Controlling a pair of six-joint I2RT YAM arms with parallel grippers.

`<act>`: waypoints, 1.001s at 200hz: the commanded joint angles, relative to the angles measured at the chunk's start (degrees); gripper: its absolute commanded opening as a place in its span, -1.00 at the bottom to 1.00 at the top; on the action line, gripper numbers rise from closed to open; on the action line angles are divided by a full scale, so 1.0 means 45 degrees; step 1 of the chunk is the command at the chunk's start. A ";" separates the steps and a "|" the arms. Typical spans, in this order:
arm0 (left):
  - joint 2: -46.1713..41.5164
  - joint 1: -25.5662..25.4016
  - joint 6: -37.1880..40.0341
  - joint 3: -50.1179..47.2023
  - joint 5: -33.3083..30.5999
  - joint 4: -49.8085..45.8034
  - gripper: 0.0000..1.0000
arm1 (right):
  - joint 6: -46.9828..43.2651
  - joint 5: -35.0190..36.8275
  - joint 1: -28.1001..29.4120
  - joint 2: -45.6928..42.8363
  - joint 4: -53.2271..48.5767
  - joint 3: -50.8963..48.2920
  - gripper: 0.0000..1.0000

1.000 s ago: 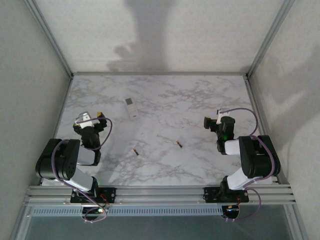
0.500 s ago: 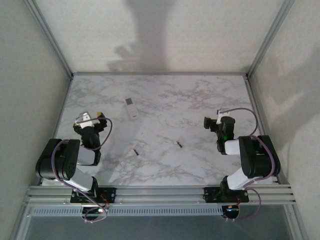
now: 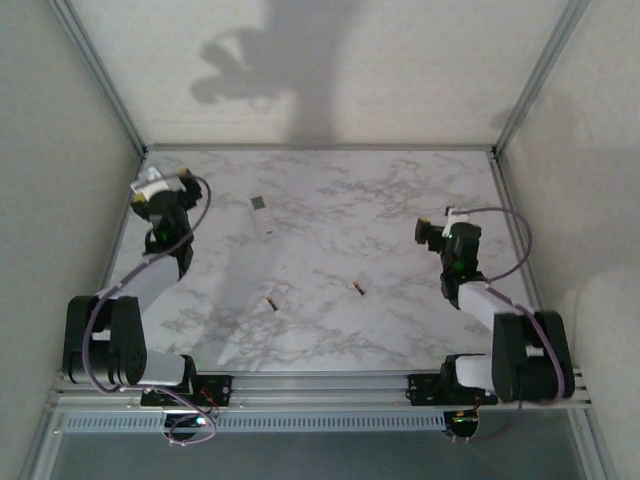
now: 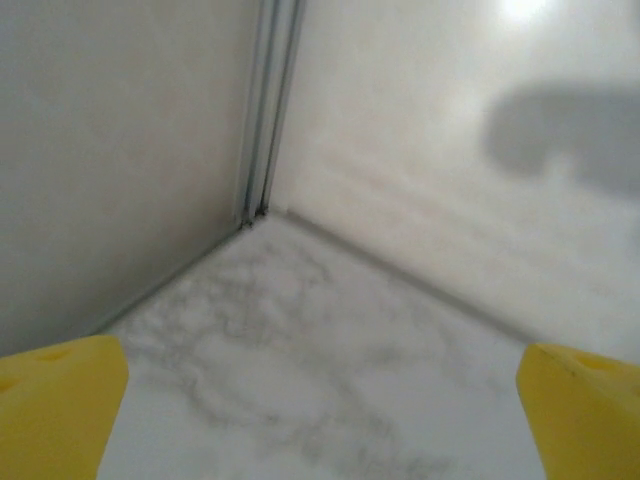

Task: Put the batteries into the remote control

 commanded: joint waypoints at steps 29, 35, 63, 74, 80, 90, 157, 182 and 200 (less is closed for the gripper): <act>0.0440 0.1020 -0.4615 0.3800 0.2513 -0.8156 0.99 | 0.3921 -0.1308 -0.0027 -0.3127 -0.2986 0.0876 0.98; 0.0407 0.1011 -0.4805 0.3708 0.2699 -0.8130 0.99 | 0.4247 -0.1771 -0.0022 -0.3319 -0.3044 0.0898 0.98; 0.0140 0.0720 -0.5107 0.3027 0.3484 -0.7237 0.99 | 0.6166 -0.3066 -0.0004 -0.3504 -0.3693 0.1230 0.98; 0.0137 0.0251 -0.4977 0.2923 0.3149 -0.7011 0.99 | 0.6546 -0.3615 0.0060 -0.3441 -0.3483 0.1193 0.98; 0.0226 -0.0085 -0.4945 0.2998 0.2719 -0.7071 0.99 | 0.6751 -0.3807 0.0128 -0.3402 -0.3278 0.1103 0.98; 0.0424 -0.0619 -0.4868 0.3120 0.1999 -0.7145 0.99 | 0.6805 -0.3745 0.0416 -0.3396 -0.3196 0.1007 0.98; 0.2961 -0.2707 -0.4195 0.5669 0.1680 -0.8389 0.99 | 0.5247 -0.0957 0.4510 -0.3200 -0.3453 0.0723 0.98; 0.5197 -0.3683 -0.4211 0.7744 0.0958 -1.0172 0.99 | 0.4740 -0.0282 0.5711 -0.2514 -0.3610 0.0983 0.98; 0.6760 -0.4160 -0.4481 0.9067 0.0573 -1.1305 0.96 | 0.4472 0.0350 0.6308 -0.2288 -0.4041 0.1274 0.98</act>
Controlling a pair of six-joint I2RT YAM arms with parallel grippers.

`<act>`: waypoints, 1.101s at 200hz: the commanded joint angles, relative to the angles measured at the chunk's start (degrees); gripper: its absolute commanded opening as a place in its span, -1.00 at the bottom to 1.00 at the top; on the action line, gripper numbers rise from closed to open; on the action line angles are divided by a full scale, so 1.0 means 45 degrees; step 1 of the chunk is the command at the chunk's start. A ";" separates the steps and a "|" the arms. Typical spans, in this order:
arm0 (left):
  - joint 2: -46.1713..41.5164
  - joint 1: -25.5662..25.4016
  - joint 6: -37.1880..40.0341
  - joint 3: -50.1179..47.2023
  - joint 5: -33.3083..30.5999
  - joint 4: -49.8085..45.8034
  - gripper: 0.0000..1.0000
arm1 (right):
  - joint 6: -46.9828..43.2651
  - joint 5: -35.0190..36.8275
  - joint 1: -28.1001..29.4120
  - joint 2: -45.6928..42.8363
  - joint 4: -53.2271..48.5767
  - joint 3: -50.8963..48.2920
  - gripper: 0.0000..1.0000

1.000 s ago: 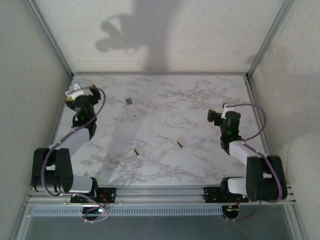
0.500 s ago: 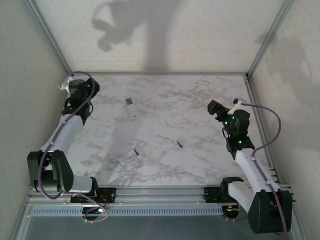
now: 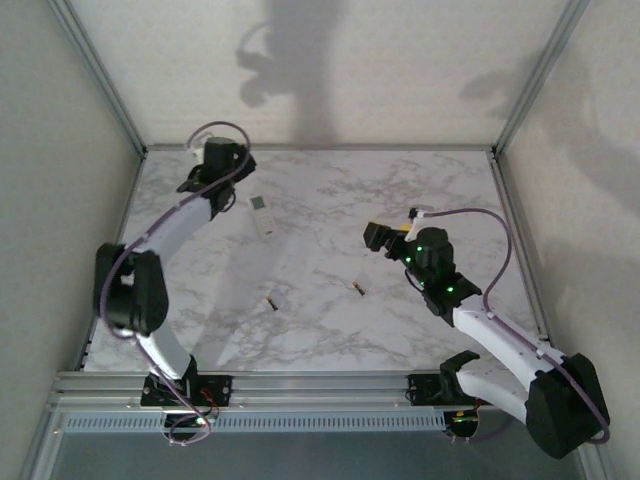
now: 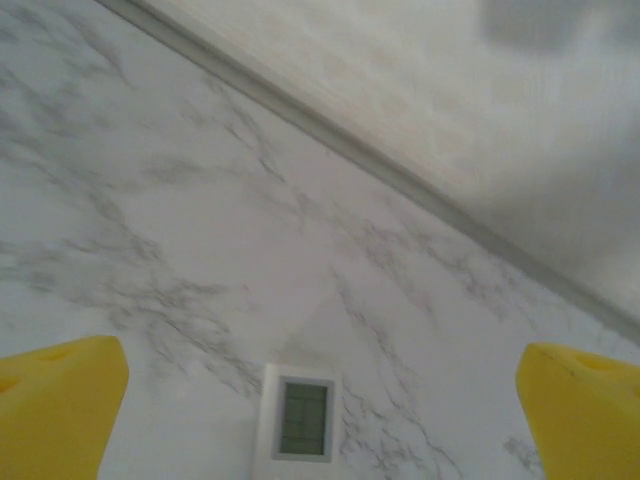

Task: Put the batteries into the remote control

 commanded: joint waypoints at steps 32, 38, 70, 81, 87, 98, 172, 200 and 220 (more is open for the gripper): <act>0.4029 -0.0932 -0.0618 0.3629 -0.0548 -0.4526 0.85 | -0.0967 0.1959 0.1263 0.0162 -0.0832 0.0584 0.98; 0.4319 -0.0986 -0.0659 0.3887 -0.0588 -0.4755 0.83 | -0.0953 0.1991 0.1298 0.0142 -0.0900 0.0614 0.98; 0.5139 -0.1108 -0.0643 0.4388 -0.0712 -0.5341 0.81 | -0.0959 0.2216 0.1357 0.0087 -0.1424 0.0831 0.98; 0.5295 -0.1105 -0.0543 0.4414 -0.0766 -0.5444 0.80 | -0.0934 0.2237 0.1374 0.0090 -0.1494 0.0867 0.98; 0.5368 -0.1107 -0.0462 0.4418 -0.0765 -0.5481 0.80 | -0.0900 0.2214 0.1376 0.0098 -0.1518 0.0878 0.98; 0.5503 -0.1109 -0.0201 0.4377 -0.0564 -0.5364 0.78 | -0.0852 0.2160 0.1381 0.0099 -0.1565 0.0915 0.98; 0.6254 -0.0971 0.0113 0.4531 0.0334 -0.5130 0.57 | -0.0830 0.2222 0.1410 0.0253 -0.1868 0.1088 0.98; 0.6288 -0.0794 0.0090 0.4292 0.0403 -0.5020 0.52 | -0.0786 0.2223 0.1426 0.0219 -0.1931 0.1088 0.98; 0.6362 -0.0736 0.0133 0.4180 0.0585 -0.4873 0.49 | -0.0801 0.2139 0.1430 0.0267 -0.2008 0.1151 0.98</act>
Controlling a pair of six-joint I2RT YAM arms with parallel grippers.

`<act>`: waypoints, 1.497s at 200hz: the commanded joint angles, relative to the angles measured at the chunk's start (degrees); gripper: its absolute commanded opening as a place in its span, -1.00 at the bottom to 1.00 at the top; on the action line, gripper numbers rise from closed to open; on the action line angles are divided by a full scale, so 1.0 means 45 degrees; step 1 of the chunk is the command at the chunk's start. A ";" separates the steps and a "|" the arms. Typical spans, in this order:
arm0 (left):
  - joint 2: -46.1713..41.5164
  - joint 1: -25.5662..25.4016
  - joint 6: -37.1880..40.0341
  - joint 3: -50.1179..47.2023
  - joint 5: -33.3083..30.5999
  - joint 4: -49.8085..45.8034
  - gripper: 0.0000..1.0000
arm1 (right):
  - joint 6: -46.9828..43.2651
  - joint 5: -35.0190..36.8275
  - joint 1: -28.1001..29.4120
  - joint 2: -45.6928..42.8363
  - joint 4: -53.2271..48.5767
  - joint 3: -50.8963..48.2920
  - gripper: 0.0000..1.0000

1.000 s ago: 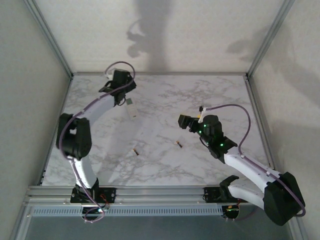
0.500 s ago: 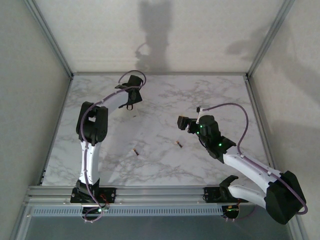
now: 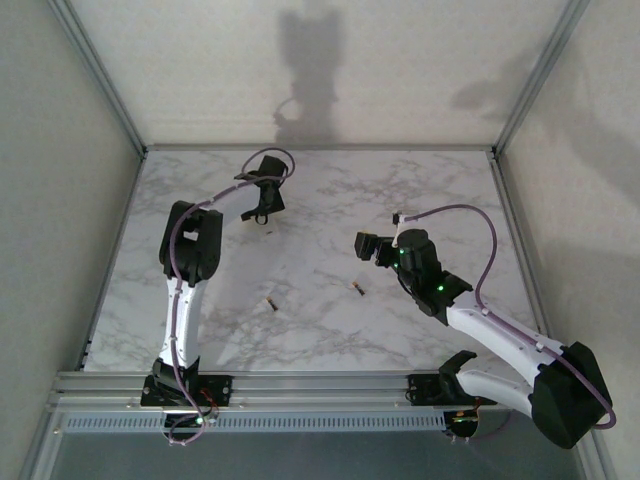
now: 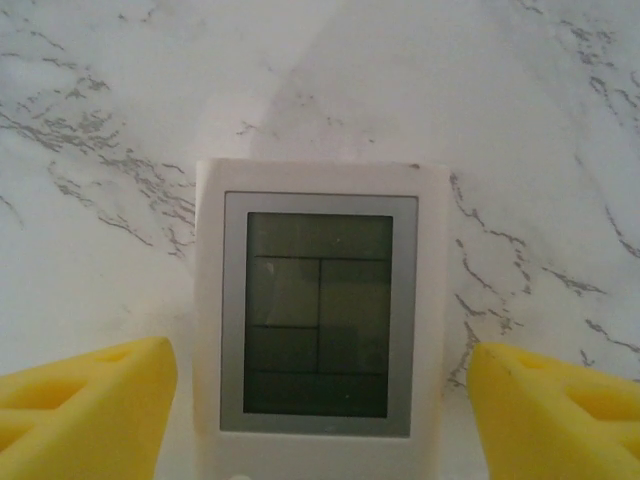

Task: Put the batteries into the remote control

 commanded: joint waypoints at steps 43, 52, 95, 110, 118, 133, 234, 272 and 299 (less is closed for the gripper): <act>0.0194 0.0204 0.0198 -0.0276 0.0350 0.0210 0.40 | -0.0023 0.0246 0.0133 0.0211 -0.0239 0.0554 0.98; 0.0195 0.0187 0.0236 -0.0329 0.0389 0.0247 0.33 | 0.0011 0.0228 0.0133 0.0268 -0.0315 0.0603 0.98; -0.0056 0.0186 0.0265 -0.0678 0.0526 0.0491 0.05 | 0.0030 0.0166 0.0152 0.0383 -0.0317 0.0633 0.98; -0.0333 0.0188 0.0204 -0.0846 0.0729 0.0671 -0.02 | 0.0035 0.0072 0.0160 0.0507 -0.0317 0.0687 0.98; -0.0542 0.0196 0.0159 -0.0977 0.0937 0.0806 -0.03 | 0.0052 -0.0021 0.0152 0.0602 -0.0299 0.0710 0.98; -0.1072 0.0196 0.0036 -0.1239 0.1397 0.1060 -0.03 | 0.0095 -0.0212 0.0152 0.0835 -0.0354 0.0824 0.98; -0.8076 0.0049 -0.1469 -0.7260 0.6638 0.7073 0.04 | 0.1422 -0.4221 0.0341 0.2132 0.1484 0.1297 0.98; -1.0678 0.0023 -0.2291 -0.9693 0.8435 0.9978 0.05 | 0.4703 -0.7686 0.0409 0.3442 0.4343 0.1702 0.98; -1.2338 0.0009 -0.2983 -1.1057 0.9252 1.1898 0.06 | 0.6484 -0.8850 0.0608 0.4443 0.5907 0.2435 0.97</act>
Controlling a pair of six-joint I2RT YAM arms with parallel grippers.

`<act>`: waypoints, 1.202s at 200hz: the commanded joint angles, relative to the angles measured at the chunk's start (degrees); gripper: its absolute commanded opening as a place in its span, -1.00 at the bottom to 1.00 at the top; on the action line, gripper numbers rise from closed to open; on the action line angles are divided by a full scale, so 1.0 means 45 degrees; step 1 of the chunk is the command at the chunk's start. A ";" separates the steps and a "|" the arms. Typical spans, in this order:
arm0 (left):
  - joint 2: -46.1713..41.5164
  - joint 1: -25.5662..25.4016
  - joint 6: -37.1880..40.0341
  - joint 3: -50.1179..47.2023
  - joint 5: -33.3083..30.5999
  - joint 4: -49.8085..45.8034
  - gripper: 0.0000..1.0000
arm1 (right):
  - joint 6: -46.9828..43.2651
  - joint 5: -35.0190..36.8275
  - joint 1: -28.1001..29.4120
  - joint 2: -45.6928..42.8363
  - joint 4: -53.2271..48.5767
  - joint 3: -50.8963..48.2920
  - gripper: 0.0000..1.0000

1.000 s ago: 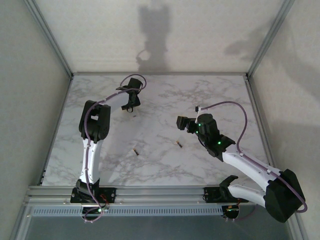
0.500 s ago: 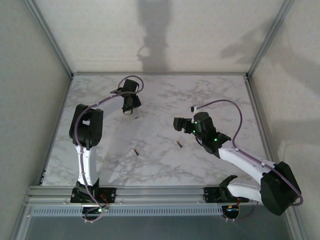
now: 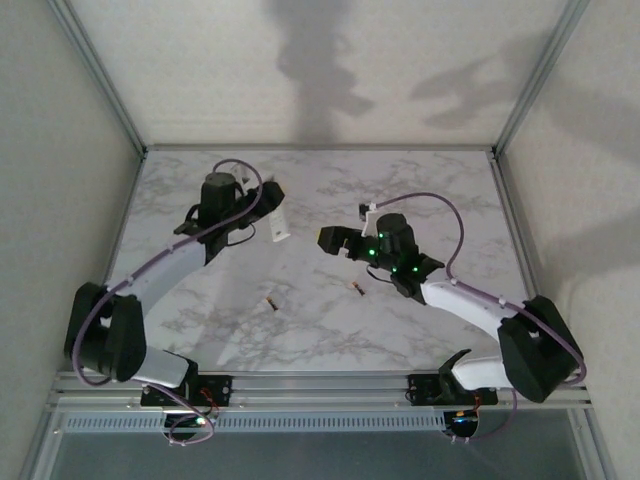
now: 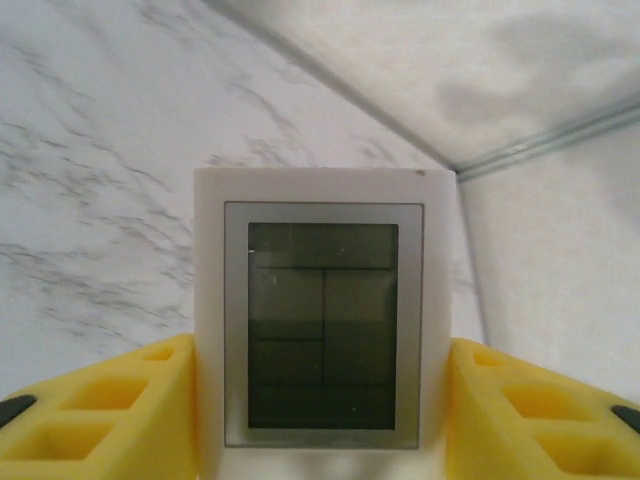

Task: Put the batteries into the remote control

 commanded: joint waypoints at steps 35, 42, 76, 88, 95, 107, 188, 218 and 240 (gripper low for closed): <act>-0.2840 -0.0106 -0.1461 -0.1687 0.1973 0.4295 0.07 | 0.4514 -0.3323 0.0688 0.2164 0.5119 0.1724 0.93; -0.3012 -0.0106 -0.1588 -0.1753 0.1938 0.4382 0.08 | 0.4923 -0.3492 0.0777 0.2389 0.5646 0.1897 0.93; -0.3551 -0.0085 -0.2192 -0.1786 0.1860 0.4672 0.08 | 0.5674 -0.3818 0.1231 0.3009 0.6940 0.2547 0.94; -0.3635 -0.0064 -0.2339 -0.1717 0.1738 0.4601 0.08 | 0.5985 -0.3888 0.1547 0.3166 0.7594 0.2624 0.94; -0.3657 -0.0062 -0.2388 -0.1681 0.1674 0.4536 0.08 | 0.6174 -0.3913 0.1616 0.3279 0.7973 0.2676 0.95; -0.3686 -0.0039 -0.2623 -0.1691 0.1589 0.4574 0.08 | 0.6365 -0.3967 0.1719 0.3419 0.8421 0.2784 0.95; -0.4055 -0.0032 -0.3733 -0.1719 0.0570 0.4029 -0.01 | 0.5612 -0.3228 0.1927 0.2574 0.8252 0.2435 0.98; -0.3932 -0.0028 -0.4211 -0.1536 0.0317 0.3648 -0.01 | 0.5655 -0.3350 0.1929 0.2432 0.8521 0.2559 0.98; -0.3838 -0.0017 -0.4486 -0.1514 0.0188 0.3569 -0.01 | 0.5810 -0.3709 0.1958 0.2532 0.8635 0.2930 0.98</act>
